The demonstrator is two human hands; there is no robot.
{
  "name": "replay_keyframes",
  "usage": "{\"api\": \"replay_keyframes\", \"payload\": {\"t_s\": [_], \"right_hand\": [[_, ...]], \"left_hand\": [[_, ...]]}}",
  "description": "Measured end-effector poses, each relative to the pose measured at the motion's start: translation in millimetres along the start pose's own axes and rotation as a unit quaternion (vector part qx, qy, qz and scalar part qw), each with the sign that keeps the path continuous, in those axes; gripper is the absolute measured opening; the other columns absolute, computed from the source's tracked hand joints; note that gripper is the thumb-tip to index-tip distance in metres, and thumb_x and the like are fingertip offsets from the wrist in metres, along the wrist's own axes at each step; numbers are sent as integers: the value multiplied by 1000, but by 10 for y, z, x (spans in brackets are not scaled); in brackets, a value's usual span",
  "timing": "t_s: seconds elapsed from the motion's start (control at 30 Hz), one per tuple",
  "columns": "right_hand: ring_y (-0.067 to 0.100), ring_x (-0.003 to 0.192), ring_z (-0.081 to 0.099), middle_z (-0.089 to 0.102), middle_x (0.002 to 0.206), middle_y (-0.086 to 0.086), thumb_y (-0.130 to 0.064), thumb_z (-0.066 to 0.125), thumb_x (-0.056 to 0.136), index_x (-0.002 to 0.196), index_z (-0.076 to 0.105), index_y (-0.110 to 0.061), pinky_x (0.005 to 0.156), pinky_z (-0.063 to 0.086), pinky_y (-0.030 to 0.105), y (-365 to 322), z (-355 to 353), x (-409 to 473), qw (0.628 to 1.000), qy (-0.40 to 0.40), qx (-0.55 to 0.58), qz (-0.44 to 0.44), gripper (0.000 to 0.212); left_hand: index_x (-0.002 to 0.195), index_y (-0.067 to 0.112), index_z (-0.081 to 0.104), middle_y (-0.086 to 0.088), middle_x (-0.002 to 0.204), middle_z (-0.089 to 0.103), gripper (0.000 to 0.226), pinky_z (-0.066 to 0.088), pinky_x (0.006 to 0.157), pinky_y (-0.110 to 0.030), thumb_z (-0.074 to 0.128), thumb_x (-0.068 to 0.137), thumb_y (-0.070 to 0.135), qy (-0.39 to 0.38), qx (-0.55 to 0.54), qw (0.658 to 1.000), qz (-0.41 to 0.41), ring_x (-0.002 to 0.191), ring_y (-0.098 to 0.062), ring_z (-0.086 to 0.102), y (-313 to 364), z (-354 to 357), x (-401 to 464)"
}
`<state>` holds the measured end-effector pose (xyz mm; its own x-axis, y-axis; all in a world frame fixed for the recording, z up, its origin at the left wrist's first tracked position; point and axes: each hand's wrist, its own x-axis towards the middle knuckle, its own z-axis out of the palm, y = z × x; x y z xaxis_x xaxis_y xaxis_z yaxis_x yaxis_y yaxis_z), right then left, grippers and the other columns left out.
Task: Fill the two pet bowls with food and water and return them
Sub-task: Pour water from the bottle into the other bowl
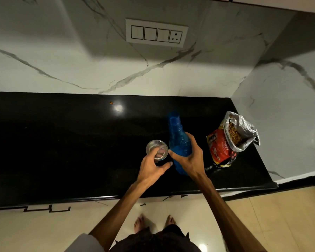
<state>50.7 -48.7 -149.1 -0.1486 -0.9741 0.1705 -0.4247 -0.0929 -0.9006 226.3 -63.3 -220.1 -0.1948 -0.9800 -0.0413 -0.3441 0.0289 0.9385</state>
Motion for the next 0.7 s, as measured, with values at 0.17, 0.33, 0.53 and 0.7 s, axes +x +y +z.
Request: {"api": "replay_keyframes", "payload": {"t_s": [0.17,0.33,0.53,0.7], "right_hand": [[-4,123,60,60,133,-26,-64,84,74,143,46,-40,99,52,20,192,-175,-103,997,-15,-64,40,82],[-8,117,59,60,133,-24,-57,86,74,142,46,-40,95,52,14,280,-341,-190,988,-40,-132,64,81],[24,121,64,64,139,6,-39,90,78,149,49,-20,100,57,45,376,-456,-280,970,-61,-220,83,84],[29,121,64,62,141,9,-40,90,79,152,47,-19,100,57,46,426,-491,-303,950,-84,-280,112,88]], "left_hand": [[130,30,63,15,124,68,55,56,95,-26,86,80,30,45,65,997,-1,114,-1,63,-112,-86,-34],[135,26,60,6,132,64,51,56,95,-35,78,88,33,49,184,982,-2,121,-13,60,-301,-227,-86],[149,14,51,-10,157,45,61,41,116,-46,66,97,40,24,327,944,-31,148,-26,38,-562,-358,-185],[163,12,23,-11,172,12,72,9,130,-46,47,105,48,-20,406,913,-22,160,-24,4,-731,-416,-244]]}}
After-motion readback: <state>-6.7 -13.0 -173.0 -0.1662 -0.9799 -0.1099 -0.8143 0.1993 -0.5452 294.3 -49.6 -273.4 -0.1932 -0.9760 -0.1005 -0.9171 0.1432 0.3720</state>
